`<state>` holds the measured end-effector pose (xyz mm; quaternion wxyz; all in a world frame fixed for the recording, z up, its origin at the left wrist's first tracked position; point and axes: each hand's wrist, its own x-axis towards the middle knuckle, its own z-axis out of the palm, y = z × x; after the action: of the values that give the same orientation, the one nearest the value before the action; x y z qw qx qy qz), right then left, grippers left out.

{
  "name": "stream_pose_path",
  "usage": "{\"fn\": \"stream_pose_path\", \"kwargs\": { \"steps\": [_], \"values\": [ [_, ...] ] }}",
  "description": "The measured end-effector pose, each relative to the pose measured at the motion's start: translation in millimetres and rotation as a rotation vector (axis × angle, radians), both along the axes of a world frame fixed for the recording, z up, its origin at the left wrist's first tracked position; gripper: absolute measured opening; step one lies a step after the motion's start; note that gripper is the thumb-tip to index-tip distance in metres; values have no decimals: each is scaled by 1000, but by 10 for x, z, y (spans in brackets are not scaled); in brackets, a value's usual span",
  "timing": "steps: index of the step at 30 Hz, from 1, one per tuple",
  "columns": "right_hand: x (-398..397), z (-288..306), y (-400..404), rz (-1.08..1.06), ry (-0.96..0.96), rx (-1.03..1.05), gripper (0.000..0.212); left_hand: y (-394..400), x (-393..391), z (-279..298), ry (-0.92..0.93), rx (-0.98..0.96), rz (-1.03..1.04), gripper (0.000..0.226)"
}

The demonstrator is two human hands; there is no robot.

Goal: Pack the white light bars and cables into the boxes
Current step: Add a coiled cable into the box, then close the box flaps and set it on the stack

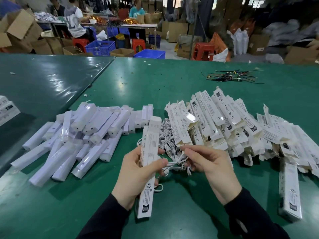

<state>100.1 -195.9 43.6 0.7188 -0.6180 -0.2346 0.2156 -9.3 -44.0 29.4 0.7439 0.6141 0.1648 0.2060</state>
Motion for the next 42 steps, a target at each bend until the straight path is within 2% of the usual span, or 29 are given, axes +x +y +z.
{"fn": "stream_pose_path", "kwargs": {
  "steps": [2,6,8,10,13,15,18,21,26,31,34,38,40,42],
  "values": [
    [-36,6,10,49,60,36,20,-25,3,11,29,11,-41,35],
    [-87,20,39,72,116,61,16,-41,-5,29,83,-4,-135,27],
    [-87,10,40,107,304,89,14,-26,-23,51,78,-36,-151,25],
    [-103,-4,47,181,555,124,11,-17,-40,71,42,-98,-143,34],
    [-170,-44,77,355,881,140,32,-39,-50,85,-60,-182,-135,38],
    [-208,-60,92,502,1000,140,51,-52,-59,95,-114,-199,-124,32],
    [-192,-41,54,627,1007,112,67,-50,-75,117,-137,-187,-146,29],
    [-174,-12,17,655,1051,142,78,-47,-75,130,-127,-145,-167,29],
    [-197,24,28,649,1041,221,75,-30,-65,134,-92,-132,-160,33],
    [-216,24,51,530,951,182,79,-72,-9,78,-49,-143,-71,35],
    [-215,20,50,511,851,203,68,-96,-5,50,-36,-114,-23,44],
    [-217,-55,75,398,774,202,44,-116,-1,17,51,120,71,38],
    [-201,-66,91,317,710,172,32,-133,10,1,86,66,23,45],
    [-144,-41,73,212,662,175,27,-136,14,9,113,-104,-74,42]
  ]
}}
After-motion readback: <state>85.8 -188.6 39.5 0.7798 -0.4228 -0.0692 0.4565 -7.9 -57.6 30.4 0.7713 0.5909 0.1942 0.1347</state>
